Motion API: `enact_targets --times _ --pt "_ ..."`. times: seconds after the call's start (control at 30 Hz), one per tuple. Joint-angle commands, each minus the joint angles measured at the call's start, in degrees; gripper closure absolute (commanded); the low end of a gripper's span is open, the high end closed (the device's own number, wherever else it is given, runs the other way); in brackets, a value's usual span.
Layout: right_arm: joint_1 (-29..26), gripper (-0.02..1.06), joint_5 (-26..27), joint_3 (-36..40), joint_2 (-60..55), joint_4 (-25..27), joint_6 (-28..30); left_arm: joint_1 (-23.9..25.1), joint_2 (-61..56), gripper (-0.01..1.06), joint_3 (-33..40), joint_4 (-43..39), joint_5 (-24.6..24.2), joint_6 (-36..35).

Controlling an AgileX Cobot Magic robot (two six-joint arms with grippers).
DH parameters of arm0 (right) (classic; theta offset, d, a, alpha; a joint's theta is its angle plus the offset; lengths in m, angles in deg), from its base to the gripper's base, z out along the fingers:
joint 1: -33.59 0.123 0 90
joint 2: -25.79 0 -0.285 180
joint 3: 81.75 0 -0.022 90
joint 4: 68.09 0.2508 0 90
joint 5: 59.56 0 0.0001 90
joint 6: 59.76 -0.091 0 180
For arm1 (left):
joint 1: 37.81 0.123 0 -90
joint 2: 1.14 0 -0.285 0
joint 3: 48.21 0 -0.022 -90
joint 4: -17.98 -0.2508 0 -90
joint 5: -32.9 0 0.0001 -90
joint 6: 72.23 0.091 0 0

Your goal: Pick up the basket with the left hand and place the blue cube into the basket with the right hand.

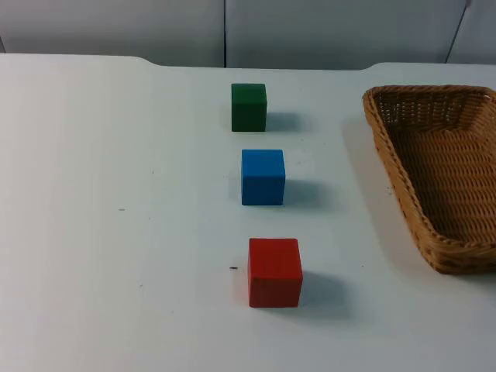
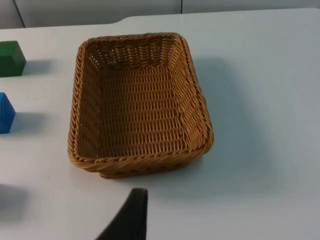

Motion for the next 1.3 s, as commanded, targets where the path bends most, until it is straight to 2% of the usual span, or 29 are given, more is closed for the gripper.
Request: enact_targets --times 0.0,0.23,0.33,0.5,0.63,0.67,0.87,1.0,1.03,1.17,1.27 --pt "-0.27 0.0 0.28 0.55 0.13 0.24 0.25 -0.33 -0.28 0.03 0.52 0.36 0.31 0.05" --pt "-0.27 0.0 0.28 0.55 0.13 0.24 0.25 -0.33 -0.28 0.03 -0.17 2.66 1.29 2.4" --pt "-0.26 0.0 0.28 0.55 0.13 0.24 0.25 -0.33 -0.25 0.03 -2.5 3.45 3.57 2.89" --pt "-0.26 0.0 0.28 0.55 0.13 0.24 0.25 -0.33 5.61 0.03 -6.25 4.07 6.34 3.26" --pt "-0.26 0.0 0.28 0.55 0.13 0.24 0.25 -0.33 12.85 0.03 -9.34 6.53 11.38 3.26" --pt "-0.26 0.0 0.28 0.55 0.13 0.24 0.25 -0.33 12.85 0.03 -9.34 6.53 11.38 3.26" --pt "-0.26 0.0 0.28 0.55 0.13 0.24 0.02 -0.33 22.59 0.03 -13.16 13.84 16.24 7.6" --pt "-0.26 0.0 0.28 0.55 0.13 0.13 -0.12 -0.33 30.25 0.03 -15.49 22.86 18.59 14.3" --pt "-0.26 0.0 0.28 0.55 0.13 0.13 -0.12 -0.33 30.25 0.03 -15.49 22.86 18.59 14.3" --pt "-0.26 0.0 0.28 0.55 0.13 0.13 -0.12 -0.33 39.09 0.03 -17.49 33.79 19.26 22.87" --pt "-0.26 0.01 0.28 0.55 0.13 0.13 -0.13 -0.33 43.52 0.03 -17.87 37.45 19.05 25.78"
